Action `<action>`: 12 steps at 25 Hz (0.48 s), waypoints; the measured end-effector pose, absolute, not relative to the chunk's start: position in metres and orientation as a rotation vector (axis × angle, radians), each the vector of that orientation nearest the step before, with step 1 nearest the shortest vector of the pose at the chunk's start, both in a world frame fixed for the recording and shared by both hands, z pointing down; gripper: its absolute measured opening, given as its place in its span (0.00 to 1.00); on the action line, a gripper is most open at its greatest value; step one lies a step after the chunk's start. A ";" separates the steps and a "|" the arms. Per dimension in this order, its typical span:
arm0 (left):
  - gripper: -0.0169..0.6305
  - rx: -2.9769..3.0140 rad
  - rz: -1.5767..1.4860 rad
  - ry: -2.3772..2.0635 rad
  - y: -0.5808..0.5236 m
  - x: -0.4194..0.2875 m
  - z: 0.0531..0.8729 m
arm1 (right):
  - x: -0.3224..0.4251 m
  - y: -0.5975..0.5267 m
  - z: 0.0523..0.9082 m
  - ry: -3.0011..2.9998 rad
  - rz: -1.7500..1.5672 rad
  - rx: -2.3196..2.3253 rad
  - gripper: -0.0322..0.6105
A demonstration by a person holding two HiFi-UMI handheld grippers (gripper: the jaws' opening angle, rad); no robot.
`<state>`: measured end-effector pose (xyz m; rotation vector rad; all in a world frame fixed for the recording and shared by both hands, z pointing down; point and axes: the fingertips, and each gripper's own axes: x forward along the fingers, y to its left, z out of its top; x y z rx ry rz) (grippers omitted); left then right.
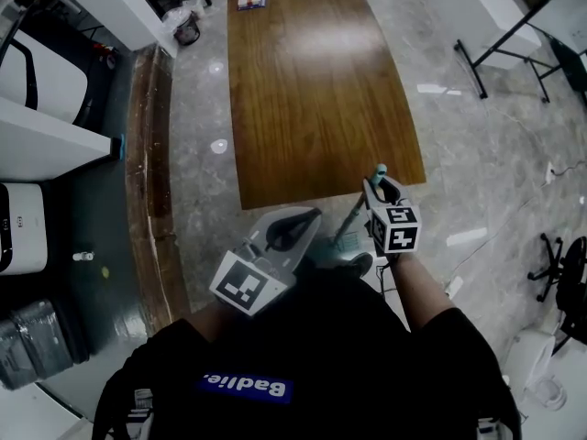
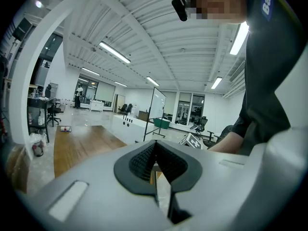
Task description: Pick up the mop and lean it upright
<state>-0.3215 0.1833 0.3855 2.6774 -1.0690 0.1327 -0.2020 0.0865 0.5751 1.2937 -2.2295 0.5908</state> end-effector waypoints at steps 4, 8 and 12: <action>0.05 2.702 0.127 -1.040 0.183 -0.313 0.382 | -0.193 0.103 0.569 -2.226 0.601 1.315 0.23; 0.05 2.723 0.124 -1.002 0.184 -0.302 0.379 | -0.183 0.121 0.563 -2.232 0.609 1.326 0.23; 0.05 2.748 0.122 -0.959 0.184 -0.284 0.377 | -0.164 0.136 0.557 -2.236 0.620 1.355 0.23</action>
